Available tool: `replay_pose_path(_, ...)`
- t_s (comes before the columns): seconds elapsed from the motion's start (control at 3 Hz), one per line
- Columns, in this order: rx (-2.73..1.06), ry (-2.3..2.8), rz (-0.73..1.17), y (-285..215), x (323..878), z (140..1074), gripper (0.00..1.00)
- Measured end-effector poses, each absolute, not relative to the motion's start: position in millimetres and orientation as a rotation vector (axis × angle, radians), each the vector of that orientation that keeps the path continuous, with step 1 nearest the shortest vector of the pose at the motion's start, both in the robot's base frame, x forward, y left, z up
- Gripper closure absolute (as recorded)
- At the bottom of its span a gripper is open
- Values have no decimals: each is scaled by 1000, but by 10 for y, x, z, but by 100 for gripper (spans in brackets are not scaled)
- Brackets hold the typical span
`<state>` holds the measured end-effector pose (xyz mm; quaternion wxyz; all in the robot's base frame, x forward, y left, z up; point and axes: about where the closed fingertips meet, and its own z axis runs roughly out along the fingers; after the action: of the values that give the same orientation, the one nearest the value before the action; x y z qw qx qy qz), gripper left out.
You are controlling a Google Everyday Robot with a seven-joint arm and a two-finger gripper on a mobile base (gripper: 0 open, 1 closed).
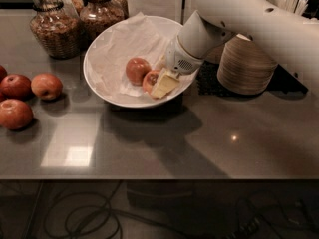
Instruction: Pick apple from white bowl
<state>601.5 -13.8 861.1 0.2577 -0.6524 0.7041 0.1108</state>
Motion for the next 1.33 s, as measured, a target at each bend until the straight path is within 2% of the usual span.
replay_pose_path(0.33, -1773, 1919, 370, -207, 5851, 8541, 100)
replay_pose_path(0.67, -1773, 1919, 371, -209, 5849, 8573, 100)
replay_pose_path(1.33, -1661, 1657, 514, -546, 5872, 9681, 100)
